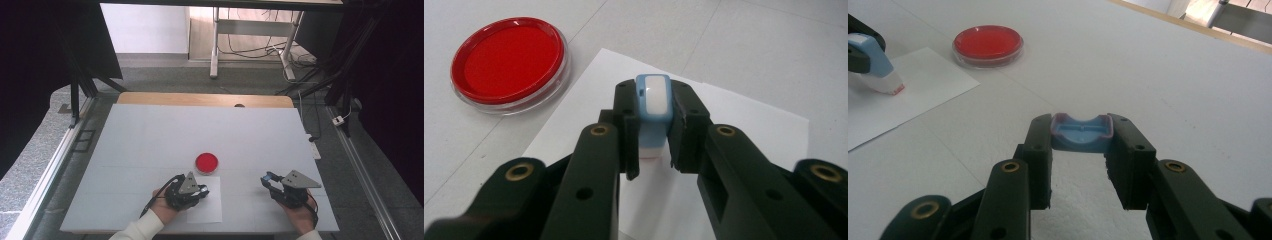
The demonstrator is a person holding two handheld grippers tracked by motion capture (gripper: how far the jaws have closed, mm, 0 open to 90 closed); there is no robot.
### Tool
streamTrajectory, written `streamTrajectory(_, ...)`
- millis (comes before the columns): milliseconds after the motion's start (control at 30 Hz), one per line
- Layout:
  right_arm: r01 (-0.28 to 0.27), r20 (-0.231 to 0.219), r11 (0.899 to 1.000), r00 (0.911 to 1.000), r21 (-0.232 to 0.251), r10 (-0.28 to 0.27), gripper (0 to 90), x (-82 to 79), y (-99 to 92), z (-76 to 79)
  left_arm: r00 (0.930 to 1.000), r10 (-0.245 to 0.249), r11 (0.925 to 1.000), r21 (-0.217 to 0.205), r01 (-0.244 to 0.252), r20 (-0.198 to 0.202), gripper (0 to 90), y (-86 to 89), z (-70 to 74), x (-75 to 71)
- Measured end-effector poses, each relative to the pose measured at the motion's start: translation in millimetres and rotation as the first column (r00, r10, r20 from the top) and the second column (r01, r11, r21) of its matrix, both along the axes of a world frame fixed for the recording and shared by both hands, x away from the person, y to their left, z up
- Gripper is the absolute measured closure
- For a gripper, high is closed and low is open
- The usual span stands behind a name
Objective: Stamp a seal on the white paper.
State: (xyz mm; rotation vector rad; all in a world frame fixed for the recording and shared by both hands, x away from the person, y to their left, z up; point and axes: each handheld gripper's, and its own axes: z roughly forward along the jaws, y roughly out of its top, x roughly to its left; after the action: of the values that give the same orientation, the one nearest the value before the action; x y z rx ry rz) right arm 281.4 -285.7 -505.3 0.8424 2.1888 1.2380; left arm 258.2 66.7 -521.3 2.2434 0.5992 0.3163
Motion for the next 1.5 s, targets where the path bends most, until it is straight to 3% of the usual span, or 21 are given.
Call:
streamTrajectory(433, -0.005, 0.002, 1.000, 1.0000, -0.001, 0.005, 63.5, -0.3, 1.3, 0.0, 0.9999, -0.006, 0.9998, 0.018, 0.006, -0.010, 75.9, -0.9, 1.9, 1.8)
streamTrajectory(1300, -0.004, 0.002, 1.000, 1.0000, 0.001, 0.004, 63.5, -0.2, 0.5, 0.3, 0.9999, 0.003, 1.0000, 0.005, -0.003, -0.012, 75.8, -0.2, 1.3, 1.3)
streamTrajectory(1467, -0.006, 0.004, 1.000, 1.0000, 0.000, 0.006, 63.5, 0.7, -0.5, 0.2, 0.9993, 0.030, 0.9991, -0.029, -0.031, -0.023, 75.7, 1.7, 5.9, 2.7)
streamTrajectory(1500, -0.004, 0.002, 1.000, 1.0000, -0.001, 0.004, 63.5, 0.8, -0.7, 0.1, 0.9993, 0.036, 0.9983, -0.045, -0.036, -0.008, 75.7, 3.2, 7.6, 3.0)
